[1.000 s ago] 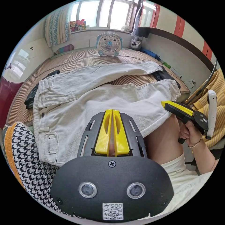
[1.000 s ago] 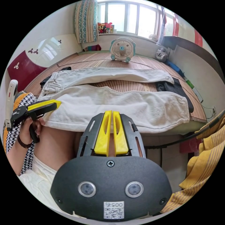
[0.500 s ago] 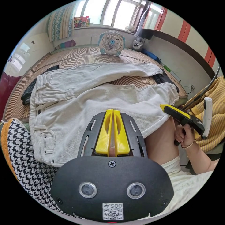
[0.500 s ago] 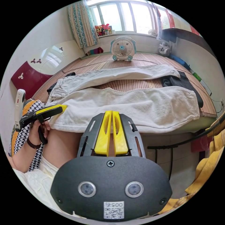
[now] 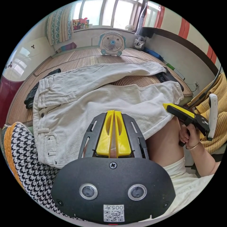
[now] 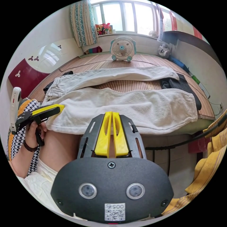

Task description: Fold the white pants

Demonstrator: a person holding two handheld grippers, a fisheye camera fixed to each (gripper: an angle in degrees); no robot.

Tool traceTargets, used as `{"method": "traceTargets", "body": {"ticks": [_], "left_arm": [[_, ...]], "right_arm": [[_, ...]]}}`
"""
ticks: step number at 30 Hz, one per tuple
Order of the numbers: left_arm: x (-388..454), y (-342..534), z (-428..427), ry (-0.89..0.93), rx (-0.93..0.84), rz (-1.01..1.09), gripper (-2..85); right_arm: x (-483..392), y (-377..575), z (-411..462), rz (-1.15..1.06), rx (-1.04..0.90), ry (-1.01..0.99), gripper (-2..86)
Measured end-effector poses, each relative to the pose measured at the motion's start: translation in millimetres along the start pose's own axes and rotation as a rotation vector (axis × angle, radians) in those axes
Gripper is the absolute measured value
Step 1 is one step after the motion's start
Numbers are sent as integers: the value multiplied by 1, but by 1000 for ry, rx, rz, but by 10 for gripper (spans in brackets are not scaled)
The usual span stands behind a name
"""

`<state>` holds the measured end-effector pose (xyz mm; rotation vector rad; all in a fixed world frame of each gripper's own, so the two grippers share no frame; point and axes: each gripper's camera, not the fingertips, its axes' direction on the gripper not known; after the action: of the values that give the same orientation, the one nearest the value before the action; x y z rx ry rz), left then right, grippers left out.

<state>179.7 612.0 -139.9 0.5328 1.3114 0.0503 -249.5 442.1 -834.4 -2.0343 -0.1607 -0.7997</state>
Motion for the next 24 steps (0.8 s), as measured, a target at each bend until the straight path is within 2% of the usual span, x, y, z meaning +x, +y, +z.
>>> {"method": "traceTargets", "body": {"ticks": [24], "left_arm": [[-4,-4,1,19,2,-15,-1]], "right_arm": [[4,4,5,-7,-1,21,-16]]}}
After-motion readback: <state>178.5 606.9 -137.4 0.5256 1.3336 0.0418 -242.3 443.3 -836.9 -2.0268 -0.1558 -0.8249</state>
